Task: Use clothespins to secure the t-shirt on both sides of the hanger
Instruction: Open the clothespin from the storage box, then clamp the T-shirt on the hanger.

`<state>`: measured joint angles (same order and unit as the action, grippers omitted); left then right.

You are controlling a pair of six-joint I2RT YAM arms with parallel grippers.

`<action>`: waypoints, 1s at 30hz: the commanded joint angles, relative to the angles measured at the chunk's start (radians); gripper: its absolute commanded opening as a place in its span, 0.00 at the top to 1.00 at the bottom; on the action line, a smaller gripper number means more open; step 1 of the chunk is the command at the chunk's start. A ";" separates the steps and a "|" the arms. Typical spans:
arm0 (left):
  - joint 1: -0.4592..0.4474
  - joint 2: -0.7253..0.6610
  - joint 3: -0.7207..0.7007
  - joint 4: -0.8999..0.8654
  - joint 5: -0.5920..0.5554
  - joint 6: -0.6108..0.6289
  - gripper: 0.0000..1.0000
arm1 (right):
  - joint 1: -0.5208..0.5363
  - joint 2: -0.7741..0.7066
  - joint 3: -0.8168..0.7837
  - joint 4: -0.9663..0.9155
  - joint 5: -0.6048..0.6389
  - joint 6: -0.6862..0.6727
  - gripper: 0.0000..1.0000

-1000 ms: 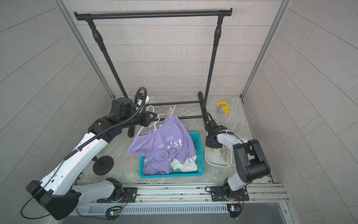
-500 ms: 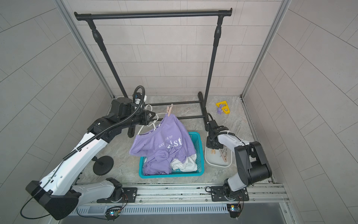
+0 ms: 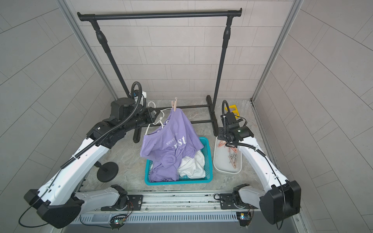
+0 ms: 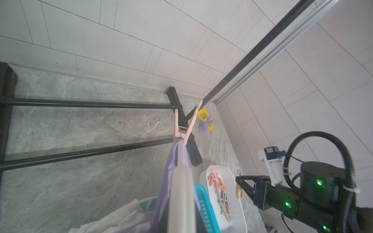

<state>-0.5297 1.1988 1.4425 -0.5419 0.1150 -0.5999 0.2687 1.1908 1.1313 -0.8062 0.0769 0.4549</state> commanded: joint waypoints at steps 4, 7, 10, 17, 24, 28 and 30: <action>-0.012 -0.011 0.056 0.068 -0.187 -0.072 1.00 | 0.151 -0.017 0.161 -0.054 0.139 -0.025 1.00; -0.014 -0.007 0.059 0.048 -0.254 -0.092 1.00 | 0.237 -0.026 0.207 -0.006 0.186 -0.023 1.00; -0.019 -0.006 0.059 0.019 -0.322 -0.116 1.00 | 0.315 -0.022 0.253 0.035 0.207 -0.022 1.00; -0.026 -0.002 0.064 -0.065 -0.434 -0.187 1.00 | 0.481 0.001 0.310 0.167 0.247 -0.030 1.00; -0.033 0.004 0.062 -0.141 -0.523 -0.275 1.00 | 0.630 0.017 0.288 0.363 0.290 -0.068 1.00; -0.034 0.004 0.062 -0.198 -0.589 -0.341 1.00 | 0.696 0.013 0.254 0.476 0.316 -0.085 1.00; -0.035 0.006 0.064 -0.225 -0.611 -0.362 1.00 | 0.730 0.016 0.238 0.532 0.322 -0.090 1.00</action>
<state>-0.5617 1.2049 1.4681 -0.7288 -0.4000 -0.9001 0.9657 1.2076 1.3857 -0.4038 0.3561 0.3912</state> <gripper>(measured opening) 0.113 0.159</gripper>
